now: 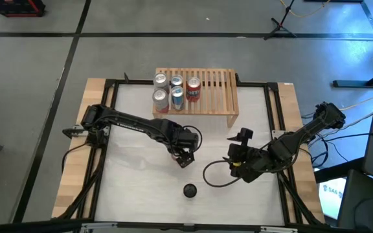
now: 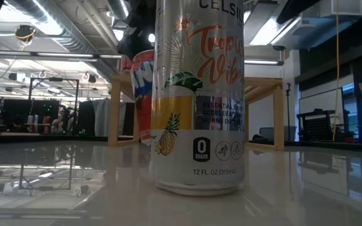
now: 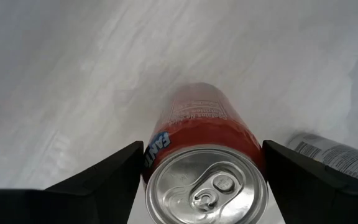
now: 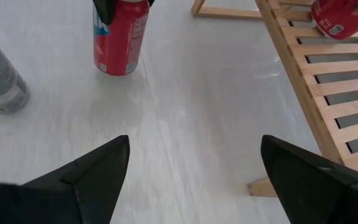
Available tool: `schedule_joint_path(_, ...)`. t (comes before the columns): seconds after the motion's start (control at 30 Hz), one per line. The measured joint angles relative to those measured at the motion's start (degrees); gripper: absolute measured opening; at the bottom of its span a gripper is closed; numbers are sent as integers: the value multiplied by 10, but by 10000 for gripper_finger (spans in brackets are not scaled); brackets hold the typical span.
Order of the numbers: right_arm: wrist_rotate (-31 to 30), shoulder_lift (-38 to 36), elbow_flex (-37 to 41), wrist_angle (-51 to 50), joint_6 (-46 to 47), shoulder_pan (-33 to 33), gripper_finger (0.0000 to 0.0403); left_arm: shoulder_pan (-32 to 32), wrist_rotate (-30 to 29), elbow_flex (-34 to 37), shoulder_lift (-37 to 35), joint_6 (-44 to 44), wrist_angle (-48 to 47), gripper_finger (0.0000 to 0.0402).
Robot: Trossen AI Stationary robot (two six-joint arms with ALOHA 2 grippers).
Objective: Place canned beverage on shelf
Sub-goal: Put the red soda can on the shelf aligned with the other red soda can
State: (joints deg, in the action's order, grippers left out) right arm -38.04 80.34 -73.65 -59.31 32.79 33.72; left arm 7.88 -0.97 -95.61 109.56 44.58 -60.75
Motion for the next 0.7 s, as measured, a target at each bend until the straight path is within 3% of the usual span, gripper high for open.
schedule_joint_path(0.57, 0, 0, 0, 0, 0, 0, 351, -1, 5, 27, 0, 3, 25, 304)
schedule_joint_path(0.7, 0, 0, 0, 0, -1, 0, 351, -2, 5, 27, 0, 0, 40, 329)
